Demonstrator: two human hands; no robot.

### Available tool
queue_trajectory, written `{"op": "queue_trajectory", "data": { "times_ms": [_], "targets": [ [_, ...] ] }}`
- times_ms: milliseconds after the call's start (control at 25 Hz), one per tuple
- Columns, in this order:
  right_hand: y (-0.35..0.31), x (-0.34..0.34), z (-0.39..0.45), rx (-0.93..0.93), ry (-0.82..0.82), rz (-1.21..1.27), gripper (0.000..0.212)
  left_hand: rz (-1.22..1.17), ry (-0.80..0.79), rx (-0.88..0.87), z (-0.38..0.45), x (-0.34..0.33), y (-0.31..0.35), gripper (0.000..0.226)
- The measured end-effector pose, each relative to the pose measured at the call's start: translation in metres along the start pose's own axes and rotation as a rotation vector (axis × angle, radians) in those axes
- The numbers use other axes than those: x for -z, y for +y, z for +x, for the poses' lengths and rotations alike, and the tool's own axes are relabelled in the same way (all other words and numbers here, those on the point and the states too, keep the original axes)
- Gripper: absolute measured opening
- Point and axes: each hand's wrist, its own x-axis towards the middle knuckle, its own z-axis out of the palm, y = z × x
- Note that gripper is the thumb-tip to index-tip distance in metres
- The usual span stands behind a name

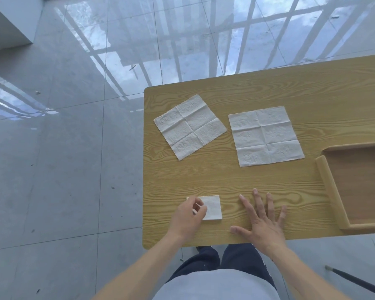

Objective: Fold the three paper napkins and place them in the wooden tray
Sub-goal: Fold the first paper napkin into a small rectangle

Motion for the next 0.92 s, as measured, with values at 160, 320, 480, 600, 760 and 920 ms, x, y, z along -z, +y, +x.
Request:
{"op": "queue_trajectory", "data": {
  "times_ms": [160, 320, 480, 600, 760, 920],
  "targets": [
    [-0.013, 0.007, -0.008, 0.072, 0.04, 0.033, 0.095, 0.522, 0.172, -0.501, -0.022, 0.007, -0.043, 0.027],
    [-0.037, 0.002, -0.035, 0.41, 0.134, -0.072, 0.071, 0.788, -0.002, -0.521, -0.037, 0.015, -0.068, 0.055],
    [-0.045, -0.004, -0.047, 0.393, 0.06, -0.136, 0.069, 0.908, -0.133, -0.463, -0.039, 0.02, -0.078, 0.063],
    [-0.051, 0.004, -0.042, 0.366, 0.038, -0.188, 0.068, 0.937, -0.159, -0.435, -0.03, 0.025, -0.073, 0.064],
    [-0.055, 0.026, -0.014, 0.309, -0.024, -0.222, 0.069, 0.966, -0.154, -0.388, -0.008, 0.029, -0.058, 0.061],
    [-0.058, 0.033, 0.009, 0.275, -0.032, -0.216, 0.07, 0.996, -0.129, -0.372, 0.008, 0.035, -0.037, 0.06]
  ]
}}
